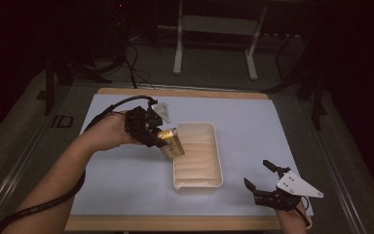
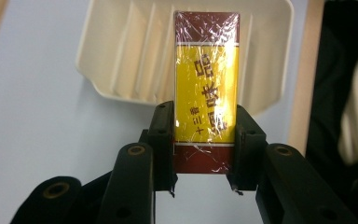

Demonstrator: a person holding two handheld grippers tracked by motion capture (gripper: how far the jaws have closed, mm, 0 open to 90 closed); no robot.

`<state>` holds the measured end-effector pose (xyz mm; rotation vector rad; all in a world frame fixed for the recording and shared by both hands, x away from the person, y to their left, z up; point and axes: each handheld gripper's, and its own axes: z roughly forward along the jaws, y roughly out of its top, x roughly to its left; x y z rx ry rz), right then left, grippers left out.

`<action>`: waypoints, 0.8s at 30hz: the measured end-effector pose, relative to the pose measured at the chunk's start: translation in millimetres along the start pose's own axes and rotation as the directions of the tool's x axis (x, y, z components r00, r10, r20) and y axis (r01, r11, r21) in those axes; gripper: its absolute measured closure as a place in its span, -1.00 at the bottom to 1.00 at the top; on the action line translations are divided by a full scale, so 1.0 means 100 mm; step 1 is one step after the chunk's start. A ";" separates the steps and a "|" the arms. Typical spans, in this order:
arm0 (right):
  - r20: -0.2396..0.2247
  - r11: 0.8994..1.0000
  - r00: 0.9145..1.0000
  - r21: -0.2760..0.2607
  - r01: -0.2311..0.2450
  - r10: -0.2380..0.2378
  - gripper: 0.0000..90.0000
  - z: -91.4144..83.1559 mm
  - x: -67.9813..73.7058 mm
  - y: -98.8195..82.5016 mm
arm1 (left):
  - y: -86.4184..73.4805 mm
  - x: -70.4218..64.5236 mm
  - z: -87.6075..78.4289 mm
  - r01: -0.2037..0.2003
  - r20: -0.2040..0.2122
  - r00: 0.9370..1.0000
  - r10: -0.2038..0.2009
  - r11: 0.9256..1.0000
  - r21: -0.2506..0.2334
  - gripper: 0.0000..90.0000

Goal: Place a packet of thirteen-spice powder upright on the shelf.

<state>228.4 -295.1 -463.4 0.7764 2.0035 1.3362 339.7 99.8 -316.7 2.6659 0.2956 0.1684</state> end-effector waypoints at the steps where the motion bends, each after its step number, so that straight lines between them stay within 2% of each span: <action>1: 0.000 1.000 1.000 0.000 0.001 -0.001 -0.68 0.00 0.00 0.00 | 0.02 0.00 0.02 -0.009 0.006 1.000 0.009 1.000 -0.003 0.50; 7: -0.003 1.000 1.000 0.001 -0.001 0.001 -0.68 0.00 0.00 0.00 | 0.12 -0.01 0.13 -0.033 0.008 0.999 0.033 0.999 -0.042 0.50; 9: -0.004 1.000 1.000 0.003 0.000 0.000 -0.68 0.00 0.00 -0.01 | 0.15 0.00 0.17 -0.023 0.036 0.999 0.026 0.998 -0.059 0.50; 10: -0.004 1.000 1.000 0.001 0.000 0.000 -0.68 0.00 0.00 -0.01 | 0.16 -0.03 0.22 -0.038 0.030 0.999 0.041 0.997 -0.069 0.50; 12: -0.004 1.000 1.000 0.002 0.000 0.000 -0.68 0.00 0.00 0.00 | 0.18 -0.04 0.24 -0.037 0.037 0.999 0.040 0.996 -0.077 0.50; 13: -0.004 1.000 1.000 0.002 0.000 0.000 -0.68 0.00 0.00 0.00 | 0.18 -0.06 0.26 -0.044 0.026 0.999 0.047 0.995 -0.091 0.50; 16: -0.005 1.000 1.000 0.003 0.000 0.000 -0.68 0.01 0.00 -0.01 | 0.23 -0.13 0.35 -0.057 0.065 0.996 0.065 0.991 -0.122 0.50; 20: -0.007 1.000 1.000 0.003 0.000 0.000 -0.68 0.01 0.01 -0.01 | 0.25 -0.18 0.41 -0.069 0.087 0.993 0.082 0.987 -0.145 0.51; 21: -0.008 1.000 1.000 0.002 0.001 0.000 -0.68 0.01 0.01 -0.01 | 0.26 -0.21 0.43 -0.077 0.069 0.994 0.088 0.985 -0.156 0.51; 23: -0.008 1.000 1.000 0.002 0.001 -0.001 -0.68 0.01 0.01 0.00 | 0.27 -0.23 0.48 -0.078 0.089 0.992 0.093 0.984 -0.158 0.51; 24: -0.008 1.000 1.000 0.003 0.001 -0.001 -0.68 0.01 0.01 -0.01 | 0.26 -0.25 0.51 -0.085 0.081 0.992 0.099 0.983 -0.166 0.51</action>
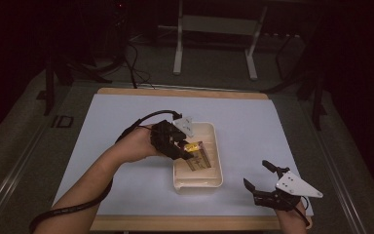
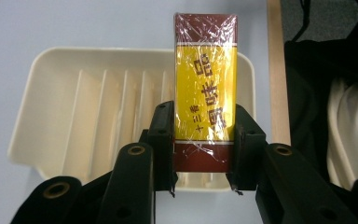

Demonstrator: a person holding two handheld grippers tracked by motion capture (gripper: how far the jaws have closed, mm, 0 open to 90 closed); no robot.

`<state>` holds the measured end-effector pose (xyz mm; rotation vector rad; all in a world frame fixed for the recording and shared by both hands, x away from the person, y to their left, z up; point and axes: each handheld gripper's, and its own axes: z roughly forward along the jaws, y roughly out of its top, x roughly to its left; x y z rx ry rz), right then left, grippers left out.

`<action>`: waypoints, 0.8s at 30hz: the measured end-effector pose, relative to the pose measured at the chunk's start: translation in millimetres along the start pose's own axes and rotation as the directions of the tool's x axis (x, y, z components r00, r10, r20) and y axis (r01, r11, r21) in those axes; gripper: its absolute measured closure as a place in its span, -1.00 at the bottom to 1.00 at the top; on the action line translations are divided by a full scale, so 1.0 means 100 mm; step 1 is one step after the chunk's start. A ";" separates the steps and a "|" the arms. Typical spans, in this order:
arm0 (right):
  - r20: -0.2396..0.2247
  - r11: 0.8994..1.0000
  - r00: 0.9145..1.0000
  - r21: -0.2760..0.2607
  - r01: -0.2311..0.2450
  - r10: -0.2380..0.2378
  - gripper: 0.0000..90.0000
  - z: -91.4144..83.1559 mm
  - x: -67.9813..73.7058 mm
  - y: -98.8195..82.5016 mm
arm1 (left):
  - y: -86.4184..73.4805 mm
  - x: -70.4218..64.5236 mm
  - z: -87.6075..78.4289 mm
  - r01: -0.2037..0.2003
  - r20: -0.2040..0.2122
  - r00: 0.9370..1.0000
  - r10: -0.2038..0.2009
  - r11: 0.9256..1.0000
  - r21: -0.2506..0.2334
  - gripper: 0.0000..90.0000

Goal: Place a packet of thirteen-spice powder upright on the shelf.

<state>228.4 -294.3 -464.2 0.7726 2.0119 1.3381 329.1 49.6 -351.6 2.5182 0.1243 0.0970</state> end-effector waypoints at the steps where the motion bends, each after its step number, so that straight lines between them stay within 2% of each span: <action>1: 0.000 1.000 1.000 0.000 -0.001 0.001 -0.68 0.00 0.00 0.00 | -0.01 0.00 0.02 0.002 0.020 1.000 -0.002 1.000 0.005 0.51; 6: -0.001 1.000 1.000 -0.001 -0.001 0.001 -0.68 0.00 0.00 0.00 | -0.05 -0.02 0.13 -0.001 0.030 1.000 0.001 1.000 0.004 0.51; 11: -0.002 1.000 1.000 -0.001 0.001 -0.001 -0.68 0.00 0.00 0.00 | -0.10 -0.01 0.21 -0.003 0.031 1.000 0.002 0.999 0.035 0.51; 12: -0.002 1.000 1.000 -0.001 0.001 -0.001 -0.68 0.00 0.00 0.00 | -0.10 0.00 0.23 0.000 0.047 0.999 -0.001 0.999 0.042 0.51; 16: -0.002 1.000 1.000 -0.001 0.000 0.000 -0.68 0.00 0.00 0.00 | -0.12 -0.02 0.31 -0.016 0.053 0.998 0.012 0.997 0.078 0.50; 24: -0.002 1.000 1.000 -0.001 0.000 0.000 -0.68 0.00 0.00 0.00 | -0.16 -0.02 0.43 -0.026 0.051 0.998 0.020 0.993 0.117 0.50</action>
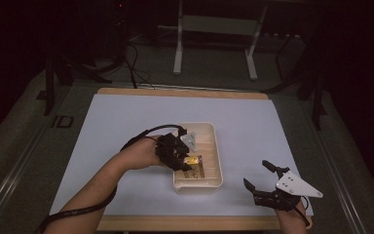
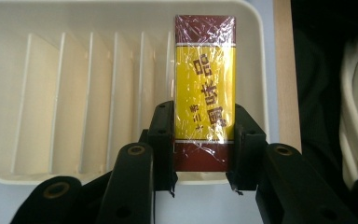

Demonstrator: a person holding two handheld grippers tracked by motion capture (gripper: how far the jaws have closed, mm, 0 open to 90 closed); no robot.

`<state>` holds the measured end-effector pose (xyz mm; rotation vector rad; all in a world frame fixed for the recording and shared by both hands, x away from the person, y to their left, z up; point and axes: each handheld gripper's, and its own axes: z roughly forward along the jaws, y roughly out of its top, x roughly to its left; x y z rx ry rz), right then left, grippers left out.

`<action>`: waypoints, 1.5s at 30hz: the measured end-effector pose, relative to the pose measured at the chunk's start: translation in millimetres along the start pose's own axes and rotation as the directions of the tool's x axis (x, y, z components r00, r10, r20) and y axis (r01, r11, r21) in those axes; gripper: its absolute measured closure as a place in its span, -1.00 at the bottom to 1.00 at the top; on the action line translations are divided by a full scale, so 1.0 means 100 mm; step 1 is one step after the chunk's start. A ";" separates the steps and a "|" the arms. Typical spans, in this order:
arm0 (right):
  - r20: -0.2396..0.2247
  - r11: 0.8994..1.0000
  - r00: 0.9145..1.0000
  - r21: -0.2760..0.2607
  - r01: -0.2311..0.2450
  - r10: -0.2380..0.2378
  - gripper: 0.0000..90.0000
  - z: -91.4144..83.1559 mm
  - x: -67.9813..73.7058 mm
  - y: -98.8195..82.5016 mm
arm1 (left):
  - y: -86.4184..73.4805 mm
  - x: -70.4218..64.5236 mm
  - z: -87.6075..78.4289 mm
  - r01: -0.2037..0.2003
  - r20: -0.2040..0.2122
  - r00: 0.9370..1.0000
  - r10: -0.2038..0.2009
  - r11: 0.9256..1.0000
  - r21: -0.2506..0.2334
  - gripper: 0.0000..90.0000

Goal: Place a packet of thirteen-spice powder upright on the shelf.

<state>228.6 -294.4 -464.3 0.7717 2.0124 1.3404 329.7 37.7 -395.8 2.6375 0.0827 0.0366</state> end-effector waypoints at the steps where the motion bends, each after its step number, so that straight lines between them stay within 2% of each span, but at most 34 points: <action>1: -0.001 1.000 1.000 0.000 0.002 -0.002 -0.68 0.00 0.00 0.00 | -0.01 0.00 0.02 -0.001 0.001 1.000 0.001 1.000 0.002 0.50; 11: -0.002 1.000 1.000 0.000 0.001 -0.001 -0.68 0.00 0.00 0.00 | -0.04 0.02 0.21 -0.009 0.008 1.000 0.009 1.000 0.029 0.50; 20: -0.002 1.000 1.000 0.000 0.001 -0.001 -0.68 0.00 0.00 0.00 | 0.02 0.03 0.25 -0.004 0.011 1.000 0.004 0.998 0.061 0.50; 26: -0.001 1.000 1.000 -0.001 0.001 -0.001 -0.67 0.00 0.00 0.00 | 0.08 0.04 0.27 -0.016 0.017 1.000 0.015 0.997 0.076 0.49; 29: -0.002 1.000 1.000 -0.001 0.002 -0.002 -0.67 0.00 0.00 0.00 | 0.08 0.04 0.28 -0.015 0.033 0.999 0.013 0.998 0.062 0.44; 32: -0.002 1.000 1.000 -0.002 0.002 -0.002 -0.68 0.00 -0.01 0.00 | 0.09 0.04 0.27 -0.013 0.027 1.000 0.012 0.998 0.054 0.20; 33: -0.002 1.000 1.000 -0.001 0.001 -0.001 -0.68 0.00 -0.01 0.00 | 0.09 0.05 0.26 -0.007 0.036 0.999 0.005 0.999 0.044 0.19; 38: -0.002 1.000 1.000 -0.001 0.002 -0.002 -0.68 0.00 0.00 0.00 | 0.08 0.06 0.16 0.027 0.026 0.999 -0.027 1.000 0.007 0.19; 45: -0.004 1.000 1.000 -0.001 0.000 0.000 -0.68 0.00 0.00 0.00 | 0.04 0.05 0.07 0.046 0.008 0.999 -0.046 0.999 -0.003 0.19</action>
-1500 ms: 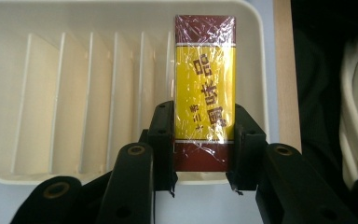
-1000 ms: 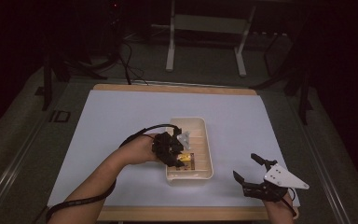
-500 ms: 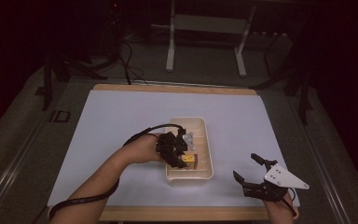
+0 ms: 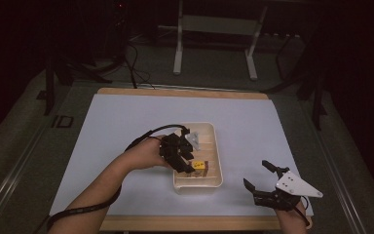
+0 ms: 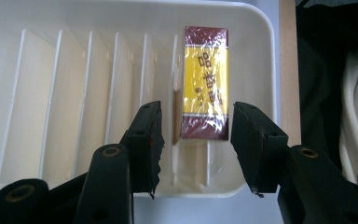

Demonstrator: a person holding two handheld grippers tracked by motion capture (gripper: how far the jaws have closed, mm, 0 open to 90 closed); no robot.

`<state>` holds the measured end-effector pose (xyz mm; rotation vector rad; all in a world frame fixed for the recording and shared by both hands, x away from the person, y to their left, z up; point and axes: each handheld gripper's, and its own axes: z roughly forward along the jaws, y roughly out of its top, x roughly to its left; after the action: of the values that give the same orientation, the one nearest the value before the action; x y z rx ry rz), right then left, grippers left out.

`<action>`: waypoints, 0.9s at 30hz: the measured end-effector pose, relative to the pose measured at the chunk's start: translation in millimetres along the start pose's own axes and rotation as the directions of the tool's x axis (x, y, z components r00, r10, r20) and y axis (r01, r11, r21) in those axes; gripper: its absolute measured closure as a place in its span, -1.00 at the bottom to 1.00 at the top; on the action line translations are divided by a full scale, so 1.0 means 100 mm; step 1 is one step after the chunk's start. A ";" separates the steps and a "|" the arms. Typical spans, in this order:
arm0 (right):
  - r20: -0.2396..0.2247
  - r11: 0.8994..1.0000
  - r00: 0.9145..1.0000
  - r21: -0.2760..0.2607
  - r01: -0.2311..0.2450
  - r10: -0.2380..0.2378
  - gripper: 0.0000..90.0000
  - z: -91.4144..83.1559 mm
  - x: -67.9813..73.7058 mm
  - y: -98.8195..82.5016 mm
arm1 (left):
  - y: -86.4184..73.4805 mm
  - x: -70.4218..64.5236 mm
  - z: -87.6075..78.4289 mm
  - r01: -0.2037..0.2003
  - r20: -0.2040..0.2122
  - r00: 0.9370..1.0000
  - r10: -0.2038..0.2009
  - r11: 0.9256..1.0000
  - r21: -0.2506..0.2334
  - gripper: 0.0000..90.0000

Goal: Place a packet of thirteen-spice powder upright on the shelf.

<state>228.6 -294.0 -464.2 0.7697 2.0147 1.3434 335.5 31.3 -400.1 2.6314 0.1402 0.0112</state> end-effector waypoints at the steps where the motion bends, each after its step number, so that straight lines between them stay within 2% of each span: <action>1: -0.001 1.000 1.000 0.001 0.000 0.000 -0.68 0.00 0.00 0.00 | 0.00 0.00 -0.01 0.004 0.003 1.000 -0.004 1.000 -0.002 0.19; 6: 0.001 1.000 1.000 0.002 -0.001 0.001 -0.67 0.00 0.00 0.00 | -0.03 -0.02 -0.09 0.005 -0.012 1.000 -0.005 1.000 -0.002 0.19; 9: 0.000 1.000 1.000 0.007 -0.001 0.001 -0.68 0.01 0.00 -0.01 | -0.06 -0.03 -0.14 0.019 -0.018 1.000 -0.020 1.000 -0.010 0.19; 16: -0.001 1.000 1.000 0.011 -0.001 0.001 -0.67 0.01 0.01 -0.01 | -0.22 -0.08 -0.25 0.053 -0.034 0.998 -0.054 0.998 -0.021 0.19; 17: -0.002 1.000 1.000 0.012 -0.001 0.001 -0.68 0.01 0.01 0.00 | -0.28 -0.10 -0.28 0.070 -0.044 0.996 -0.071 0.997 -0.030 0.19; 20: -0.003 1.000 1.000 0.011 0.001 -0.001 -0.68 0.02 0.01 0.00 | -0.37 -0.13 -0.31 0.074 -0.067 0.995 -0.077 0.996 -0.046 0.19; 22: -0.003 1.000 1.000 0.011 0.002 -0.002 -0.68 0.02 0.02 0.00 | -0.41 -0.13 -0.32 0.082 -0.066 0.994 -0.086 0.995 -0.062 0.19; 25: -0.001 1.000 1.000 0.012 0.002 -0.002 -0.68 0.02 0.02 0.00 | -0.51 -0.14 -0.36 0.110 -0.091 0.989 -0.119 0.989 -0.094 0.19; 26: 0.000 1.000 1.000 0.013 0.002 -0.002 -0.67 0.02 0.02 0.00 | -0.57 -0.15 -0.39 0.133 -0.106 0.984 -0.146 0.984 -0.116 0.10; 27: 0.000 1.000 1.000 0.013 0.002 -0.002 -0.68 0.02 0.02 0.00 | -0.60 -0.16 -0.40 0.137 -0.116 0.982 -0.150 0.984 -0.118 0.10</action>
<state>229.0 -291.9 -465.4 0.7737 2.0256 1.3303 312.2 100.9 -393.5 2.5049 0.3621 0.1299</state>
